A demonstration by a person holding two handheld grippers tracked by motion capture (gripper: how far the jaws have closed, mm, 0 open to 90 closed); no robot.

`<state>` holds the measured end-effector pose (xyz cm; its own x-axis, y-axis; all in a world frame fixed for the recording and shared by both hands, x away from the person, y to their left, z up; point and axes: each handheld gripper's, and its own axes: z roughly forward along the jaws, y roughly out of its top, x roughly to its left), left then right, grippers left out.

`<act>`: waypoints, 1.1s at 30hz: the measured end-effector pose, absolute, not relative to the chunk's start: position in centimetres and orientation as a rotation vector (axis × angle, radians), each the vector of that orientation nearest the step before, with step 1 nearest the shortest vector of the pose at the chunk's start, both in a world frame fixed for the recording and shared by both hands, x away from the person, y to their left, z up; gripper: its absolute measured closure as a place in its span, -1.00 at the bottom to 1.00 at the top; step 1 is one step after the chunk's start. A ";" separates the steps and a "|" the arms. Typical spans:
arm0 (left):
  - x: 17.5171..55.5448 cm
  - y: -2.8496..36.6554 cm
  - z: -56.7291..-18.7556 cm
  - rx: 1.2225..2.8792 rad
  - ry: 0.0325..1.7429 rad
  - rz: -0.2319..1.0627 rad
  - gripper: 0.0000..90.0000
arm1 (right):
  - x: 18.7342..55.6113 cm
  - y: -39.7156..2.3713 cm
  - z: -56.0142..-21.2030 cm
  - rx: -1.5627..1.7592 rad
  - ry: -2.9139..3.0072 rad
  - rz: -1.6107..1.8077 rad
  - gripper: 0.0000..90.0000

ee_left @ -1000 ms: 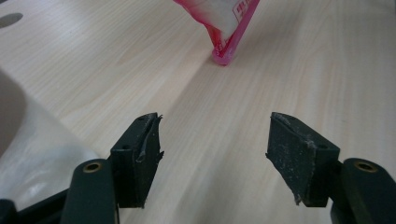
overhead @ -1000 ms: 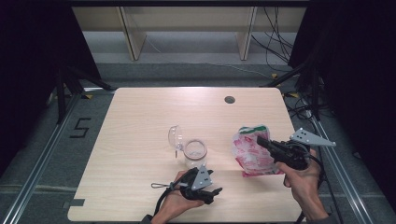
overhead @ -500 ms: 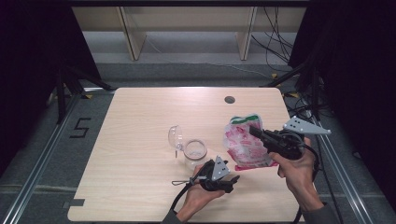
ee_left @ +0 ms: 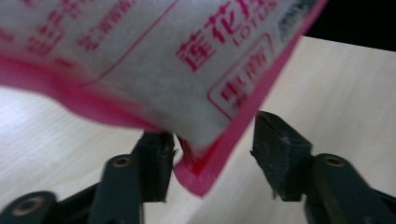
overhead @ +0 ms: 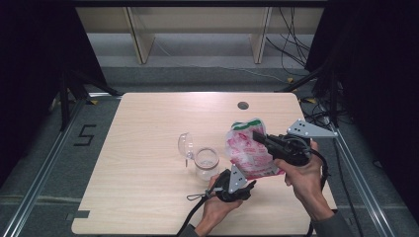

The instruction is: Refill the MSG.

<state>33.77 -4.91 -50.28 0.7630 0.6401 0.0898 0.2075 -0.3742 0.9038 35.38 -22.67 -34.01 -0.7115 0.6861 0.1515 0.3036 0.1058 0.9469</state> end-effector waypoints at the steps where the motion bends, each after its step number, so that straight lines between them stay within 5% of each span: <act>1: 33.8 -5.0 -50.4 1.930 0.665 0.512 0.21 | 35.4 -22.5 -34.0 0.978 2.066 1.632 1.00; 6: 33.2 -5.1 -50.7 1.834 0.748 0.471 0.52 | 35.8 -21.8 -33.9 0.937 2.087 1.586 1.00; 11: 32.4 -5.1 -51.0 1.727 0.817 0.371 0.53 | 36.2 -20.8 -33.6 0.921 2.118 1.548 1.00; 33: 33.8 -4.3 -51.2 1.669 0.815 0.314 0.57 | 39.2 -16.7 -33.1 0.874 2.239 1.455 1.00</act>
<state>33.75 -4.31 -51.22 0.7186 0.6600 -0.2188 0.3428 -0.0625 0.9373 39.17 -16.68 -33.08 -0.7570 0.6513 0.0533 0.3134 0.2901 0.9042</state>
